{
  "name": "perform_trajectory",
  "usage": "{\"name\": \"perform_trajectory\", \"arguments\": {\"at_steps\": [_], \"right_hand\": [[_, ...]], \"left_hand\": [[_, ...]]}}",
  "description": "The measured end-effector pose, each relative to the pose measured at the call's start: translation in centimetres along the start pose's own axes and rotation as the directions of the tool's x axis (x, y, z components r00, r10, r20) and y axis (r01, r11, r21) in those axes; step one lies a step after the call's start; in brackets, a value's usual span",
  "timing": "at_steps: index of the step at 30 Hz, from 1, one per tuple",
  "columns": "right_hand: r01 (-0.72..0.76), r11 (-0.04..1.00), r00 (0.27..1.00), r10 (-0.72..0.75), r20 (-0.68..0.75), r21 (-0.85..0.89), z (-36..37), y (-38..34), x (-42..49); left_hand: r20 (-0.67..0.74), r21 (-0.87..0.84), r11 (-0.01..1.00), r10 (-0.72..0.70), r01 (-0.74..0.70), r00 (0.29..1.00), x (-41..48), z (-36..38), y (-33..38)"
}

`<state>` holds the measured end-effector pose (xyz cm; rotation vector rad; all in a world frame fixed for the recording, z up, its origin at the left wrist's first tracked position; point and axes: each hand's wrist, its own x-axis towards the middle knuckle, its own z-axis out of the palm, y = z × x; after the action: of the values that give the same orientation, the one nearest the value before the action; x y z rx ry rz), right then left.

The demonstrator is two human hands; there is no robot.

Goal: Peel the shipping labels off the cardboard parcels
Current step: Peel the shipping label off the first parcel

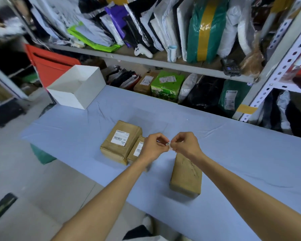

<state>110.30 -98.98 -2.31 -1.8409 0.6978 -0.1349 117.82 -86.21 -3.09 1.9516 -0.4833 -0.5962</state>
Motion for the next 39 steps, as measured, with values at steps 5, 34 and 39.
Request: {"name": "perform_trajectory", "arguments": {"at_steps": [5, 34, 39], "right_hand": [[0.069, 0.995, 0.993, -0.062, 0.104, -0.066, 3.5, -2.7, 1.0], [0.374, 0.888, 0.913, -0.303, 0.272, -0.267, 38.4, -22.4, 9.6], [0.394, 0.883, 0.902, -0.318, 0.291, -0.256, 41.4, -25.3, 15.7]], "left_hand": [[-0.067, 0.043, 0.999, -0.002, 0.005, 0.998, -0.6, -4.5, -0.5], [-0.155, 0.264, 0.964, 0.026, 0.016, 0.988, 4.9, -42.6, -13.3], [-0.178, 0.287, 0.958, 0.024, 0.028, 0.984, 10.2, -47.3, -13.2]]}}
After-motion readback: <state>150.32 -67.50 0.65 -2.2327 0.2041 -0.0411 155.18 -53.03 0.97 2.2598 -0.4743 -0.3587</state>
